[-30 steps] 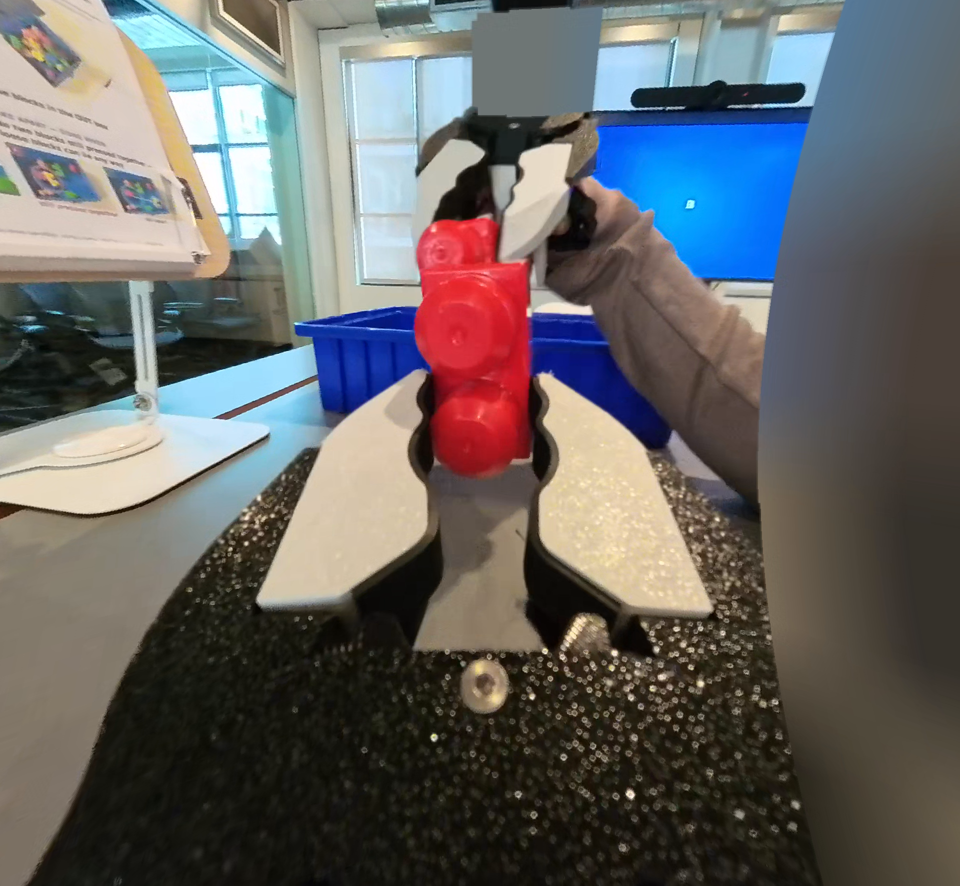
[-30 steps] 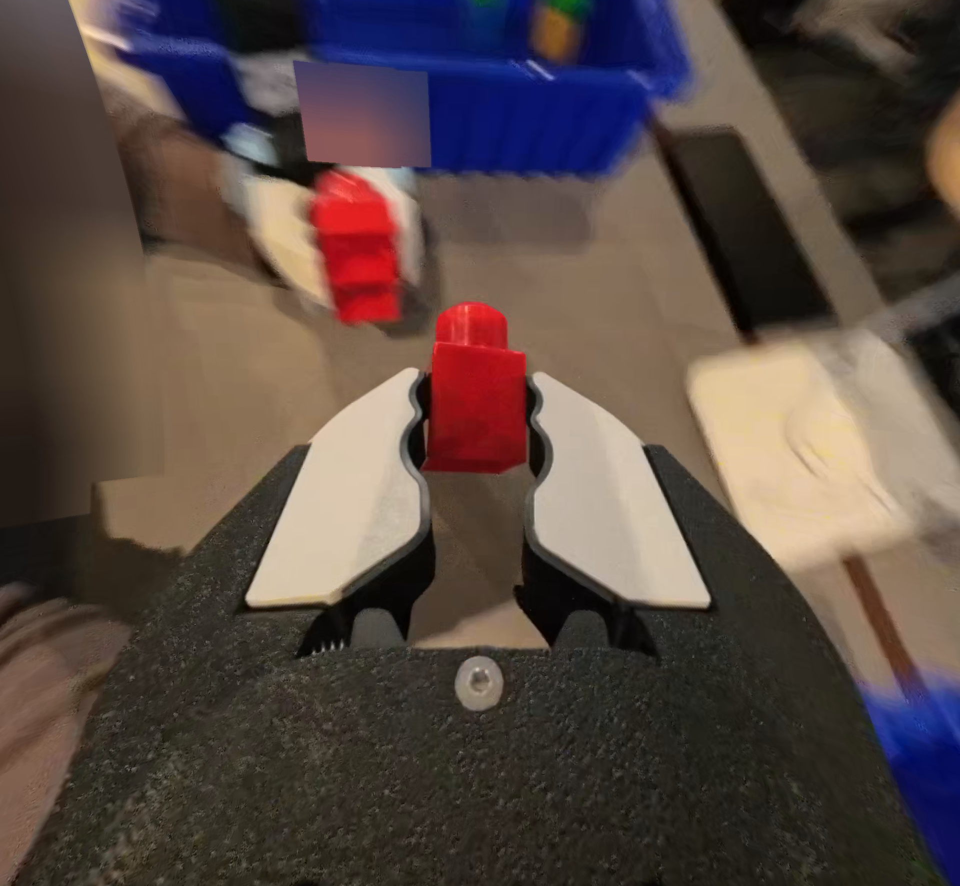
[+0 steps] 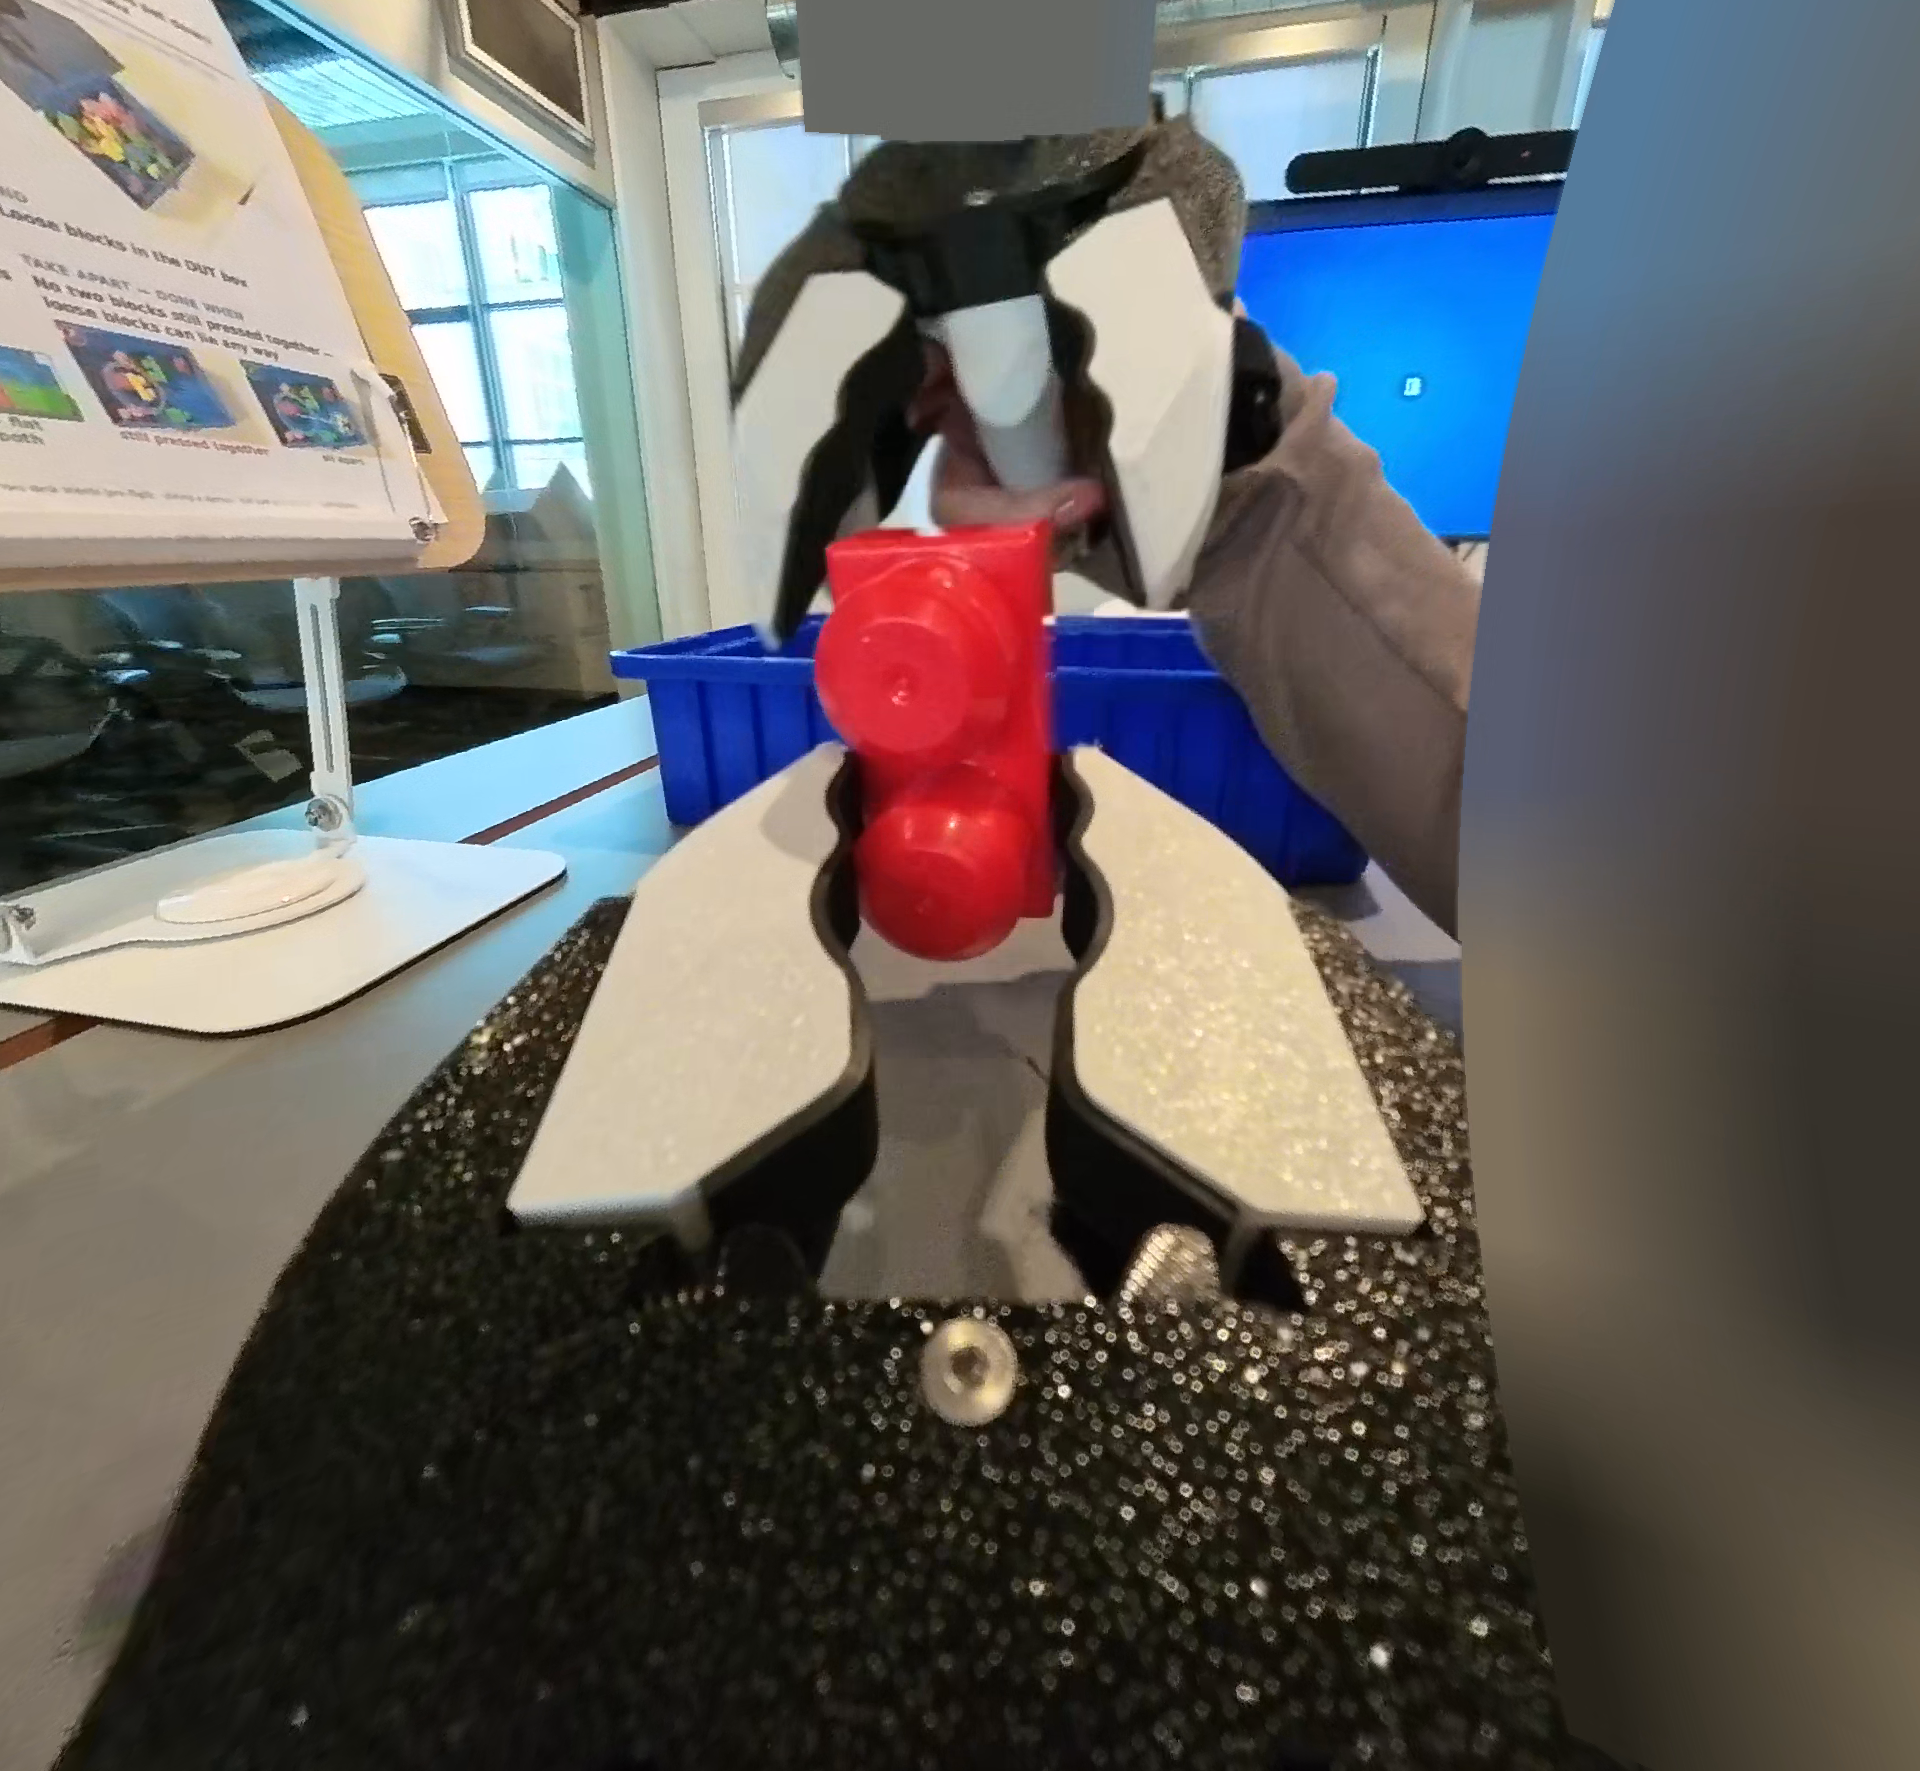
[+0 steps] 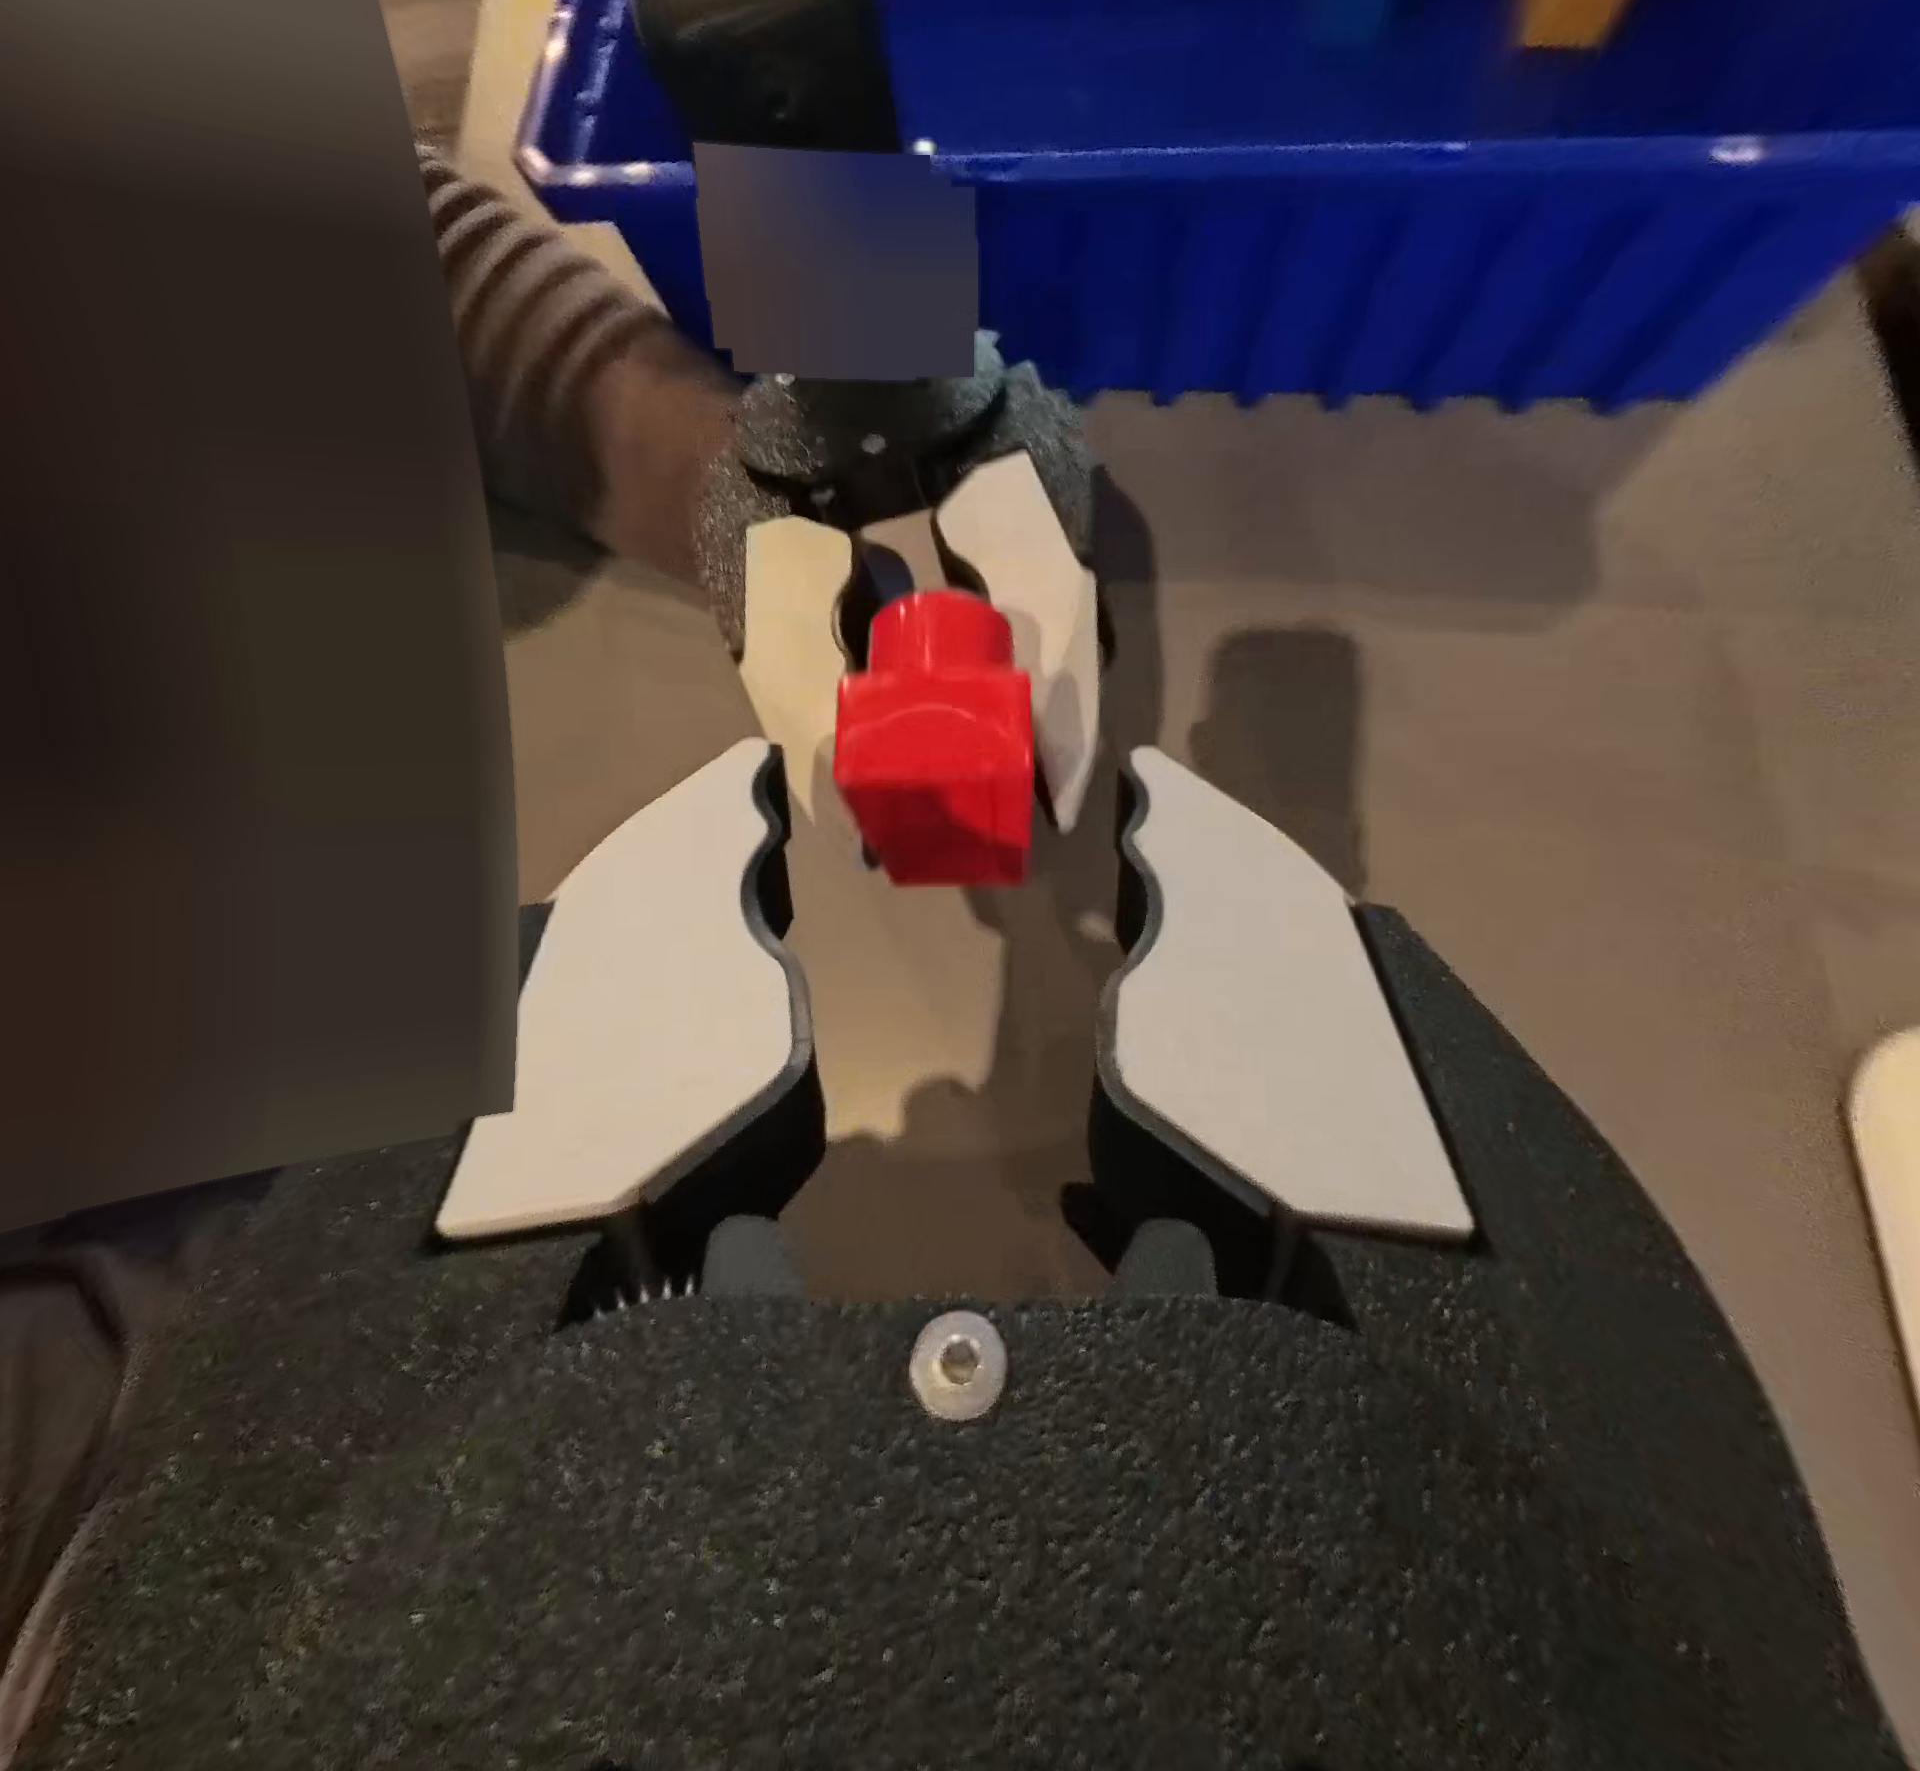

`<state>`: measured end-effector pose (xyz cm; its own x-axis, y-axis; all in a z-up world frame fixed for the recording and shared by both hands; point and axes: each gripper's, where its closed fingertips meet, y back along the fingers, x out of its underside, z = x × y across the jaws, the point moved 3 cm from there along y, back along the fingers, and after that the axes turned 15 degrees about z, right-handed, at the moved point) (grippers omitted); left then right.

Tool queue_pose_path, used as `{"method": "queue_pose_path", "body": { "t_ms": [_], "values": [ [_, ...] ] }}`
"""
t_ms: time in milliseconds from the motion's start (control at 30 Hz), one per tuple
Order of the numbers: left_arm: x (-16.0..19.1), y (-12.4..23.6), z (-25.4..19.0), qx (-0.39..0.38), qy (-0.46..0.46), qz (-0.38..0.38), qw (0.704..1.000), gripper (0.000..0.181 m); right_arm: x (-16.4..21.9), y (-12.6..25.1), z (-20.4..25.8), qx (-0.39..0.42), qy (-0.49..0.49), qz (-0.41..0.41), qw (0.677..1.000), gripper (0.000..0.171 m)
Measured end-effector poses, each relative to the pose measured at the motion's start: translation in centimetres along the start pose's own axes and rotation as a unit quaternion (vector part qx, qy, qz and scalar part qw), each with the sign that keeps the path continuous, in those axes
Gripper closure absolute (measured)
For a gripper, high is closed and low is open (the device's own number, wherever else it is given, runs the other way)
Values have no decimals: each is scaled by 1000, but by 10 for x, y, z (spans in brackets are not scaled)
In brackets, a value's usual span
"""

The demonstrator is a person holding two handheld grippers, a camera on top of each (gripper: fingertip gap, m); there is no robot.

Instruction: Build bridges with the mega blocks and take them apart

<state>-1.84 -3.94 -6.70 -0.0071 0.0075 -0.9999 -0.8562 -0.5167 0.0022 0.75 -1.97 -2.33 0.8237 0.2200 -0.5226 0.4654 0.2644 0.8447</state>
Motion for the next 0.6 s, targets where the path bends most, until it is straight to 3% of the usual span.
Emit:
{"method": "queue_pose_path", "body": {
  "t_ms": [67,167,233,300,433,600],
  "values": [
    [1,-1,-1,-1,-4,4,1000,146,-8,-12,1,-30,11,8,999,130],
    [-1,1,2,-7,4,-6,1000,146,-10,-11,0,-33,9,5,999,134],
    [-3,1,4,-16,4,-20,1000,139,-2,1,-8,14,-8,10,1000,134],
    [-4,2,4,-17,5,-33,999,125,20,24,-26,113,-73,29,991,134],
    [-5,3,7,-18,16,-38,999,120,103,93,-46,301,-266,73,913,134],
    [-5,3,8,-17,23,-41,999,121,192,147,-26,380,-459,66,800,134]
  ]
}}
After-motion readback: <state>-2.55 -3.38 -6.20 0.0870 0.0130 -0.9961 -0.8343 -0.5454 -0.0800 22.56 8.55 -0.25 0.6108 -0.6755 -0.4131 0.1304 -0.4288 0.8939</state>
